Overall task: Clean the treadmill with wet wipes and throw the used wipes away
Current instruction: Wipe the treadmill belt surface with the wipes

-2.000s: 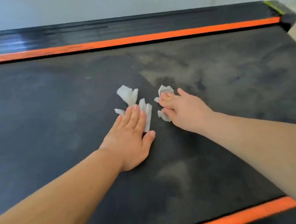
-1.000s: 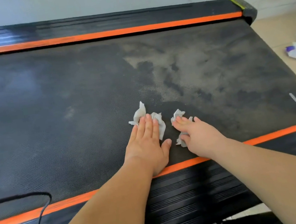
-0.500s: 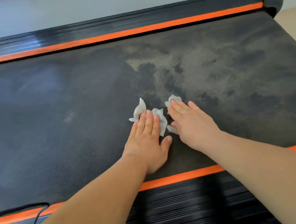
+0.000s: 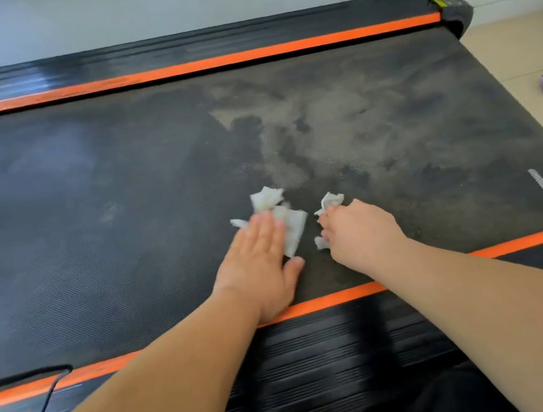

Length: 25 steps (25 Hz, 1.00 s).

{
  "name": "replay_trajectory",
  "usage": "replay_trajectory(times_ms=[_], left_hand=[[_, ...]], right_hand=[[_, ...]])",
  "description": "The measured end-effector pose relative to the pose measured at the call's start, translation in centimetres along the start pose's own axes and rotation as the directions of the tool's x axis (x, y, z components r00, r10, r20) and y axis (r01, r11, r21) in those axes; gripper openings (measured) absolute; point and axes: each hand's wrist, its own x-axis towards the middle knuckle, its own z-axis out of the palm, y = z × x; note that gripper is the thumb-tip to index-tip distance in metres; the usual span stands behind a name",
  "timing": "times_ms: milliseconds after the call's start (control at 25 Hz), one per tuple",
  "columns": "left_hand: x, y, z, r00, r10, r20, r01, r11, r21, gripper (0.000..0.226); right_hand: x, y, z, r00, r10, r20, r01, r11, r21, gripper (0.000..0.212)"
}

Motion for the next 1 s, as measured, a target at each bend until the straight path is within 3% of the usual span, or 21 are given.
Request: replay_trajectory(times_ms=[80,120,240,360,520,640,760,800,880,1000], left_hand=[[-0.8,0.4,-0.1,0.994,-0.112,-0.007,0.112,0.992,-0.054,0.079],[-1.2,1.2,0.0,0.997,-0.082,-0.002,0.082,0.994,-0.072,0.079],[-2.4,4.3,0.3,0.996,0.093,0.013,-0.092,0.992,-0.091,0.075],[-1.9,4.3,0.2,0.991,0.122,-0.056,-0.126,0.989,-0.074,0.067],[-1.2,4.5,-1.9,0.977,0.120,-0.175,-0.109,0.992,0.069,0.040],[-0.6,4.6,-2.8,0.966,0.149,-0.214,-0.138,0.988,0.062,0.048],[0.6,3.2,-2.6,0.947,0.184,-0.265,-0.165,0.982,0.091,0.042],[0.8,2.7,-2.4,0.960,0.169,-0.222,-0.165,0.986,0.038,0.038],[0.7,2.1,-2.1,0.979,0.117,-0.164,-0.133,0.987,-0.090,0.049],[0.0,1.8,-1.3,0.960,0.153,-0.233,-0.154,0.988,0.015,0.049]], right_hand=[[-1.2,0.4,-1.0,0.993,0.049,0.111,-0.060,0.994,0.093,0.032],[-1.9,0.5,-1.3,0.991,0.063,0.119,-0.076,0.991,0.113,0.033],[-2.9,0.7,-0.6,0.997,0.074,-0.014,-0.072,0.991,0.110,0.026],[-2.8,1.3,-0.5,0.978,0.159,-0.133,-0.123,0.961,0.246,0.034],[-1.9,2.3,-1.1,0.963,0.216,-0.163,-0.147,0.922,0.358,0.035],[-0.9,2.3,-1.8,0.972,0.207,-0.108,-0.147,0.902,0.405,0.053],[-0.8,1.8,-1.9,0.994,0.085,0.074,-0.107,0.913,0.393,0.066],[-1.0,1.7,-1.7,0.993,0.067,0.101,-0.101,0.918,0.384,0.065],[-1.3,1.6,-1.2,0.994,0.068,0.082,-0.093,0.930,0.356,0.055],[-1.6,1.7,-0.6,0.997,0.072,0.011,-0.072,0.959,0.274,0.043]])
